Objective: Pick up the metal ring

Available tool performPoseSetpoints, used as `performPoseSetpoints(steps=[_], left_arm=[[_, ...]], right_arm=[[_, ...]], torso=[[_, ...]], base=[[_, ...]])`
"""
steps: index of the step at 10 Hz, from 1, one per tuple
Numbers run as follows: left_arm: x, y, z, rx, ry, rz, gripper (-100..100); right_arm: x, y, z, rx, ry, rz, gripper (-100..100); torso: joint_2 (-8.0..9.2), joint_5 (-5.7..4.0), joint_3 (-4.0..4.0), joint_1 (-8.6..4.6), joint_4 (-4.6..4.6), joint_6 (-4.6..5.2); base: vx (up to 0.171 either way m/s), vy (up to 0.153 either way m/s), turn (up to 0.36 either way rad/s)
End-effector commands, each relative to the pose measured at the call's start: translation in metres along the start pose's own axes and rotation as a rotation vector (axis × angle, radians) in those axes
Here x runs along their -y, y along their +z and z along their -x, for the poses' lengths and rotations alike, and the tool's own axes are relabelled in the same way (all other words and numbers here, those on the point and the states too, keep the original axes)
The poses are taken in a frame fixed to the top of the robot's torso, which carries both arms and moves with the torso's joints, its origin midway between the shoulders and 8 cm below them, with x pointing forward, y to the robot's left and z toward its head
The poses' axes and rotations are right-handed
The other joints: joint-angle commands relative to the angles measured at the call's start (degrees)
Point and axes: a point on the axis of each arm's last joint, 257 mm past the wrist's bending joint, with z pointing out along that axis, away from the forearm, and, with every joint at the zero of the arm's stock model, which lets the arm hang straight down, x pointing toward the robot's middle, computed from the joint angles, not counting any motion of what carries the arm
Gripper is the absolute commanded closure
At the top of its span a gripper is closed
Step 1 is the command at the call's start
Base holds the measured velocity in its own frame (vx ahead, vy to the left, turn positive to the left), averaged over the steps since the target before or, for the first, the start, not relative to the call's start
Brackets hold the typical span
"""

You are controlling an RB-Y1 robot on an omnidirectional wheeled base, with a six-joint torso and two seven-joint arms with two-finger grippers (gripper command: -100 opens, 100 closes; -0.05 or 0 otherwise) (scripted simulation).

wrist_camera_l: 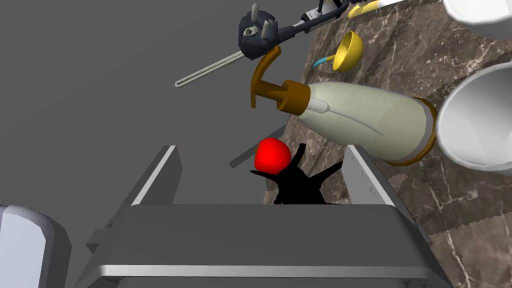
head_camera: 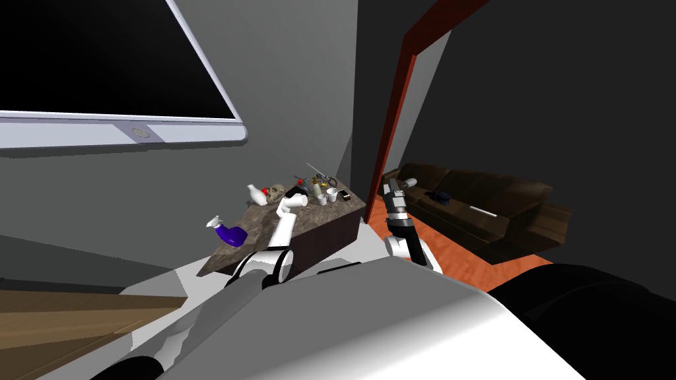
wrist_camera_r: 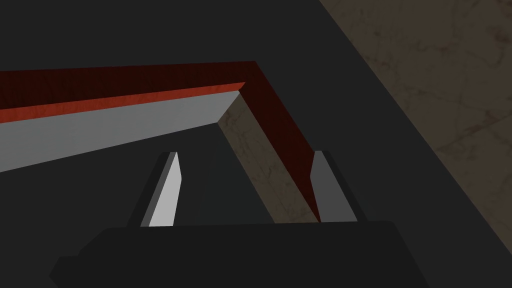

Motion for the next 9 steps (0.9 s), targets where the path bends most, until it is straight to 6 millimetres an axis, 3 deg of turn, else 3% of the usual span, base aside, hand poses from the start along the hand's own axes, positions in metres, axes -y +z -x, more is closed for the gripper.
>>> performPoseSetpoints(steps=[1, 2, 9], left_arm=[[-0.015, 0.006, 0.004, 0.017, -0.006, 0.049, -100], [-0.014, 0.011, -0.004, 0.015, -0.009, 0.078, -100], [-0.069, 0.025, 0.009, 0.087, -0.021, 0.277, -100]], right_arm=[[0.0, 0.0, 0.0, 0.0, 0.0, 0.0, 0], [0.0, 0.0, 0.0, 0.0, 0.0, 0.0, 0], [0.0, 0.0, 0.0, 0.0, 0.0, 0.0, 0]], torso=[[0.0, 0.0, 0.0, 0.0, 0.0, 0.0], [0.0, 0.01, 0.0, 0.01, -0.01, -0.01], [-0.01, 0.02, -0.01, 0.06, -0.01, -0.01]], base=[[0.0, 0.0, 0.0], [0.0, 0.005, 0.016], [0.001, 0.008, 0.01]])
